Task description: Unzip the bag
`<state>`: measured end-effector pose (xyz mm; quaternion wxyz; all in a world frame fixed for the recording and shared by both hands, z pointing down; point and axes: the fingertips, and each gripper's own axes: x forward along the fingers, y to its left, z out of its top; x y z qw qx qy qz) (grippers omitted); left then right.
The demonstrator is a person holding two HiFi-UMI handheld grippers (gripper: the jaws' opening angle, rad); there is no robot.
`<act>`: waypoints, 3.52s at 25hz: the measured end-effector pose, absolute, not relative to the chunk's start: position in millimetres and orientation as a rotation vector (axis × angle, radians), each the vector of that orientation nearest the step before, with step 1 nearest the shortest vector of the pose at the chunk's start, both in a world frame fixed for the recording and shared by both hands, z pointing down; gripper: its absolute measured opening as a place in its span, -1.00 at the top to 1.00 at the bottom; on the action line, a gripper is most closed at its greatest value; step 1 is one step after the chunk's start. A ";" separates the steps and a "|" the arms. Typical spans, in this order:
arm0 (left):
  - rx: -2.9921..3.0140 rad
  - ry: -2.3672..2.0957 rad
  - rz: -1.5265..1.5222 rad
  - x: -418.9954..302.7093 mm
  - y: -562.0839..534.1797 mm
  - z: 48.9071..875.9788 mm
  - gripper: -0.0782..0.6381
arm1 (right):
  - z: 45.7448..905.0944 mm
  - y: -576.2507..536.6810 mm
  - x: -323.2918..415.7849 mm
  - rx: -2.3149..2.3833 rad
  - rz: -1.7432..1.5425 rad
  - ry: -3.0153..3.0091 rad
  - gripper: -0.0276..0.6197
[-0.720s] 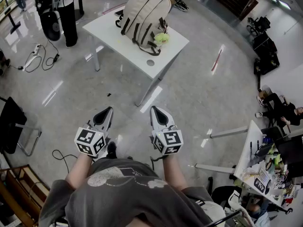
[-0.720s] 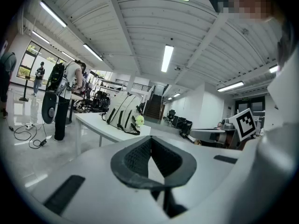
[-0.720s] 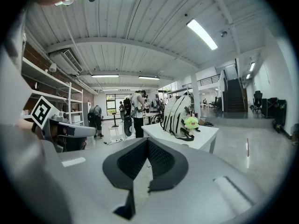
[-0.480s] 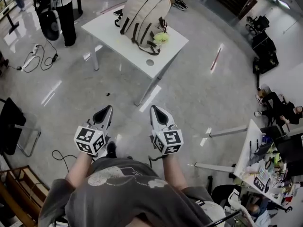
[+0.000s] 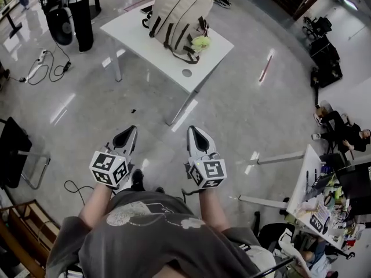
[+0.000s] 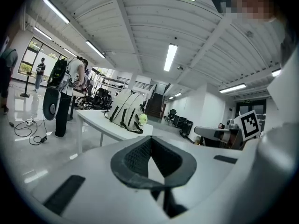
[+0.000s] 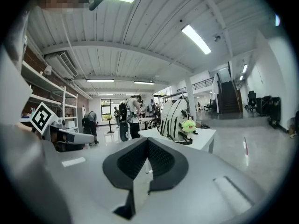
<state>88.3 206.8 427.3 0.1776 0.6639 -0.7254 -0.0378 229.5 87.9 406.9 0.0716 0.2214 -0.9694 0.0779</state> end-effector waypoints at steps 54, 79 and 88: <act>1.741 -2.024 -0.129 -155.7 -18.2 488.1 0.76 | 470.2 -186.4 -11.5 0.778 0.447 -2.815 0.92; 1.749 -2.030 -0.026 -207.2 -102.6 489.3 0.76 | 482.6 -273.4 -61.9 0.784 0.403 -2.802 0.91; 1.930 -1.859 -0.005 -241.7 -171.2 483.9 0.76 | 480.8 -303.8 -72.3 1.020 0.420 -2.729 0.91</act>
